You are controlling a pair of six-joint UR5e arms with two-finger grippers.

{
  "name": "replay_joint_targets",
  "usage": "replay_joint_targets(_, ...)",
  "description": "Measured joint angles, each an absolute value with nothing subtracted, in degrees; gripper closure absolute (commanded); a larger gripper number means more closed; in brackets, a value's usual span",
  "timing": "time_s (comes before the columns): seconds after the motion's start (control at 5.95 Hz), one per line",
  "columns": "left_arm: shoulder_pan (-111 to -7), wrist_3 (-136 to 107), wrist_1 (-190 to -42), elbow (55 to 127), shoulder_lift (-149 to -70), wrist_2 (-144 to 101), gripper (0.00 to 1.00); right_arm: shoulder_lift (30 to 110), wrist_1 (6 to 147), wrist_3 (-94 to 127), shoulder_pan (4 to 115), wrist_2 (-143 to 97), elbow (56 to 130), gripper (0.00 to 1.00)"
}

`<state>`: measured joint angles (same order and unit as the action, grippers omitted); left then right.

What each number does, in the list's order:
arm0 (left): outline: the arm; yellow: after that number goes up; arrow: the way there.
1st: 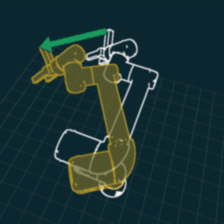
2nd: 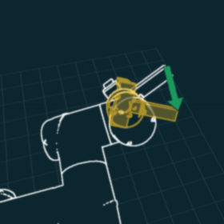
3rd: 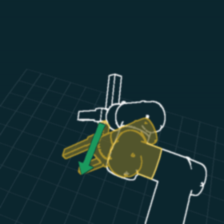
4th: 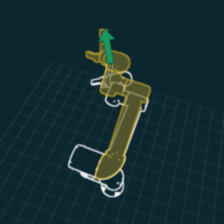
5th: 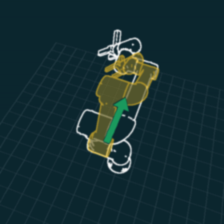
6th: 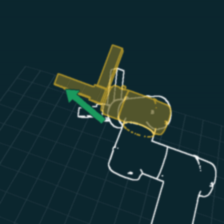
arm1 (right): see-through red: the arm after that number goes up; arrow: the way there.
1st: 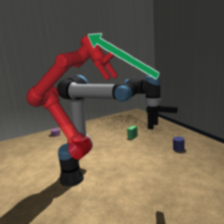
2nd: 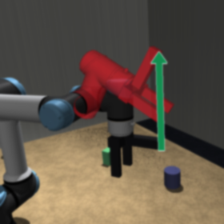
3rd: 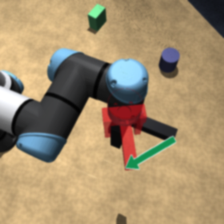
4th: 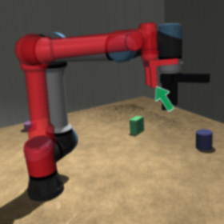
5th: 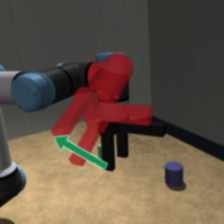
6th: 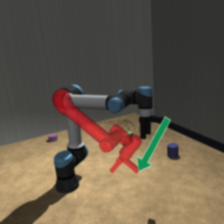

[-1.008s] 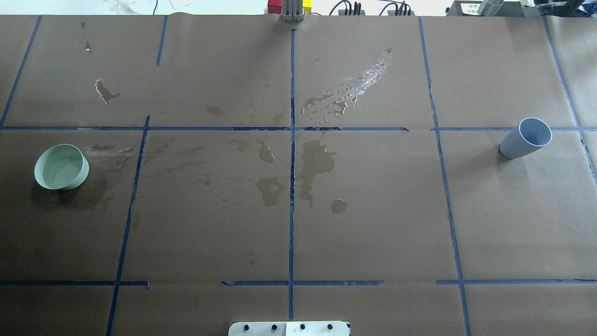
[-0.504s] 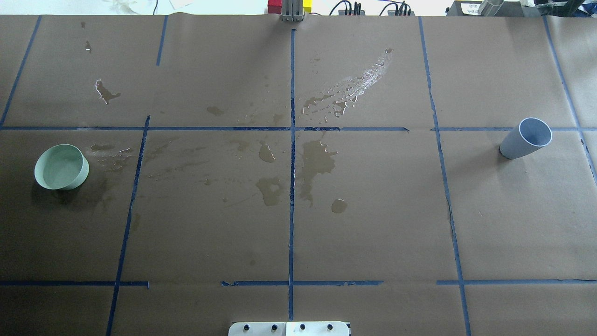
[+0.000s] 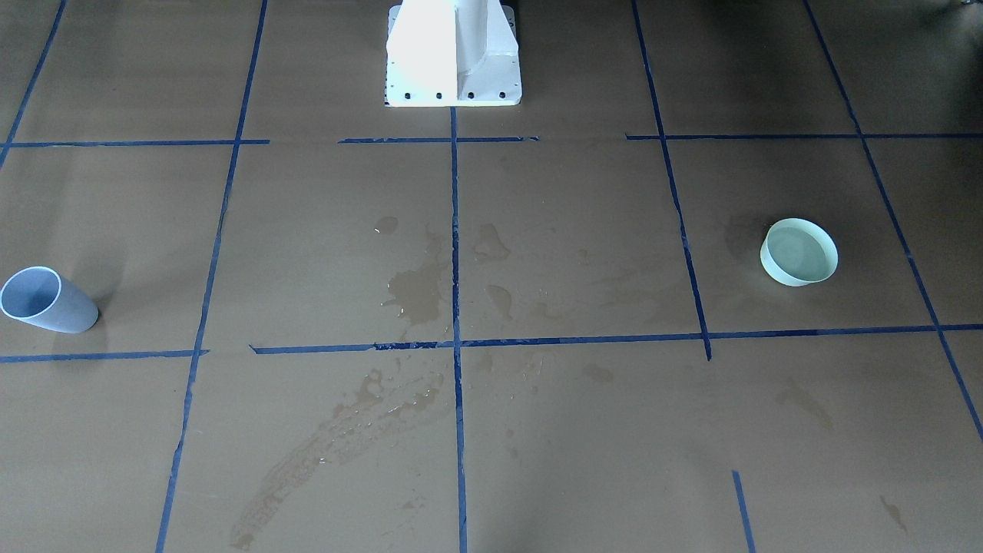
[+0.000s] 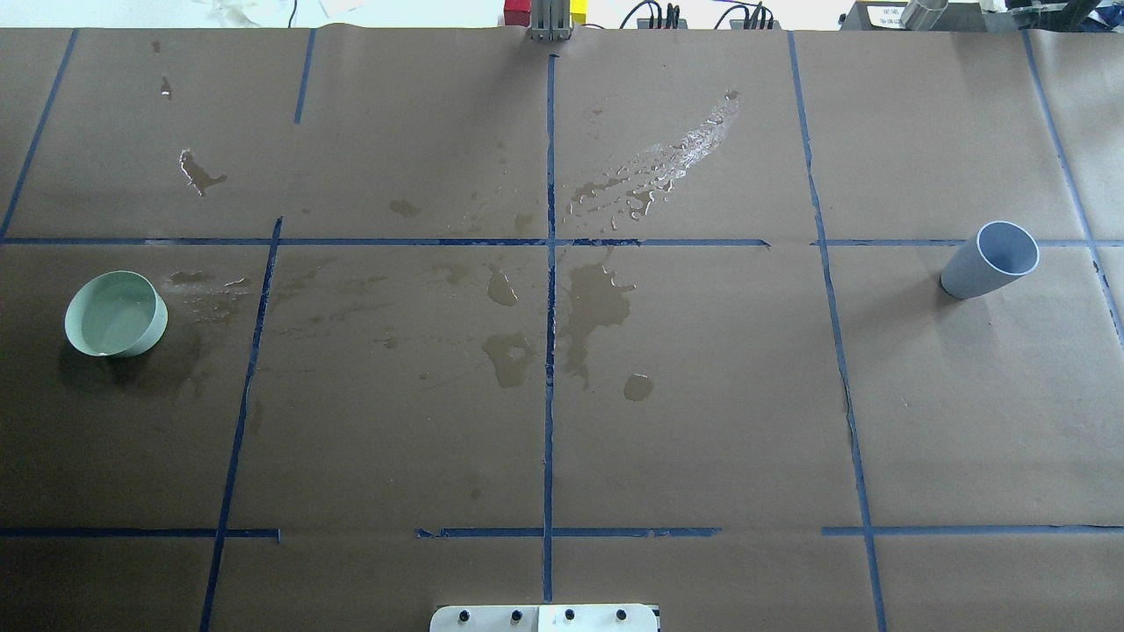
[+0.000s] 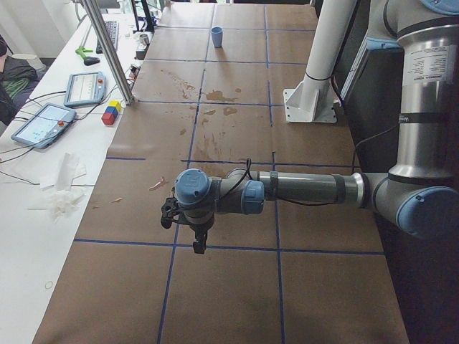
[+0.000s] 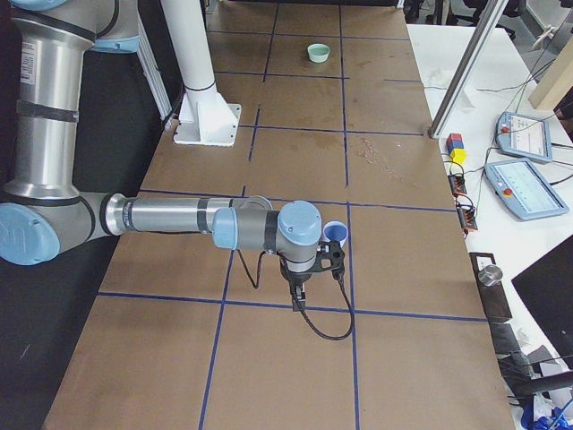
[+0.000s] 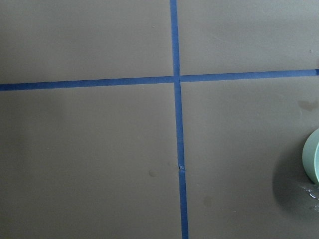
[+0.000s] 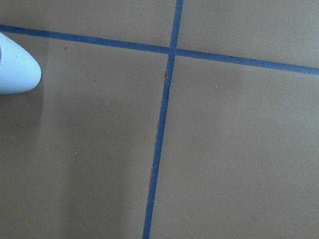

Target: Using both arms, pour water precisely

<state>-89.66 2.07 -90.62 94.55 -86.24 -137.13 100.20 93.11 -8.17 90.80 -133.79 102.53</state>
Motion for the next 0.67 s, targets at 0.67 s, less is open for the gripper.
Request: replay_joint_targets(0.67, -89.48, 2.37, -90.87, 95.45, -84.82, -137.51, 0.00, 104.86, 90.10, -8.58, 90.76, -134.38, 103.30, 0.00)
